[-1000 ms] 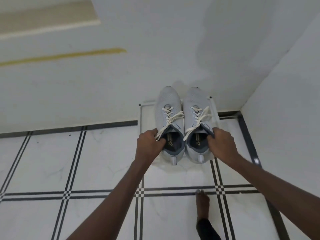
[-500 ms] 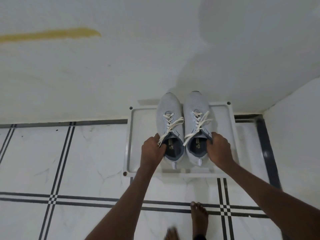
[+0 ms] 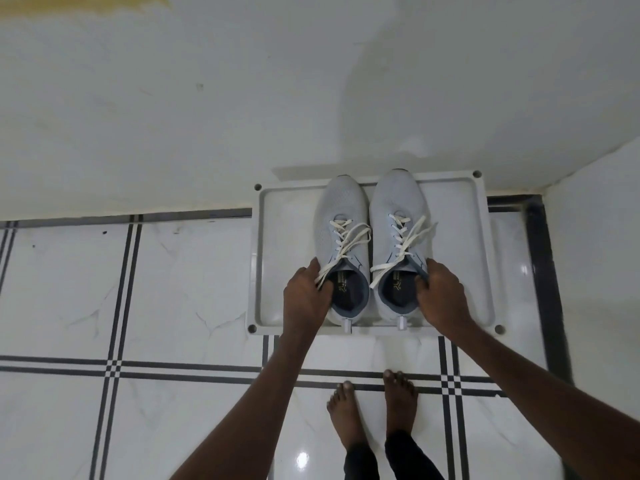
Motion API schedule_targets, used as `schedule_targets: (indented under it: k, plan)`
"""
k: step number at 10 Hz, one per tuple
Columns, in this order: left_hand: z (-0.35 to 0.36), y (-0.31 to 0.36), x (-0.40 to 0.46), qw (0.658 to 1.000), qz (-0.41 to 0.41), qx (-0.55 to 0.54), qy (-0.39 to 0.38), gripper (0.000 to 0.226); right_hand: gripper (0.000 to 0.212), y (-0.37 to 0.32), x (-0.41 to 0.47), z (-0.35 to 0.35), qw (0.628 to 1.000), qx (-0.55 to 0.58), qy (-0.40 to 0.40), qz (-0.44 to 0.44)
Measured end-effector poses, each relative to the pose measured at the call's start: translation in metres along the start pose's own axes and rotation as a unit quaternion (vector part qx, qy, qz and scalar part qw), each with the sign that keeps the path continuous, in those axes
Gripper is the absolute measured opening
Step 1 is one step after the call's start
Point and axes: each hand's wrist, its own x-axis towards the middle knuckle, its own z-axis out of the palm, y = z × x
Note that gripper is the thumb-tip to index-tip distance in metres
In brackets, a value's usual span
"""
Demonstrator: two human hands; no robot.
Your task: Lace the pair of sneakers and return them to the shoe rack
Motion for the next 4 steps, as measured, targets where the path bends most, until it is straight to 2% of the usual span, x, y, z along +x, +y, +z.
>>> schedule_targets:
  k: [2, 3, 4]
  plan:
    - [-0.001, 0.001, -0.002, 1.000, -0.011, -0.025, -0.012, 0.023, 0.016, -0.005, 0.001, -0.005, 1.000, 0.005, -0.027, 0.008]
    - [-0.008, 0.007, -0.005, 1.000, -0.003, -0.002, -0.011, 0.046, 0.022, -0.005, -0.001, -0.011, 0.999, 0.009, -0.043, 0.011]
    - [-0.030, 0.029, -0.003, 0.999, 0.036, 0.017, 0.023, 0.061, 0.033, -0.021, -0.002, -0.026, 1.000, 0.009, -0.016, 0.013]
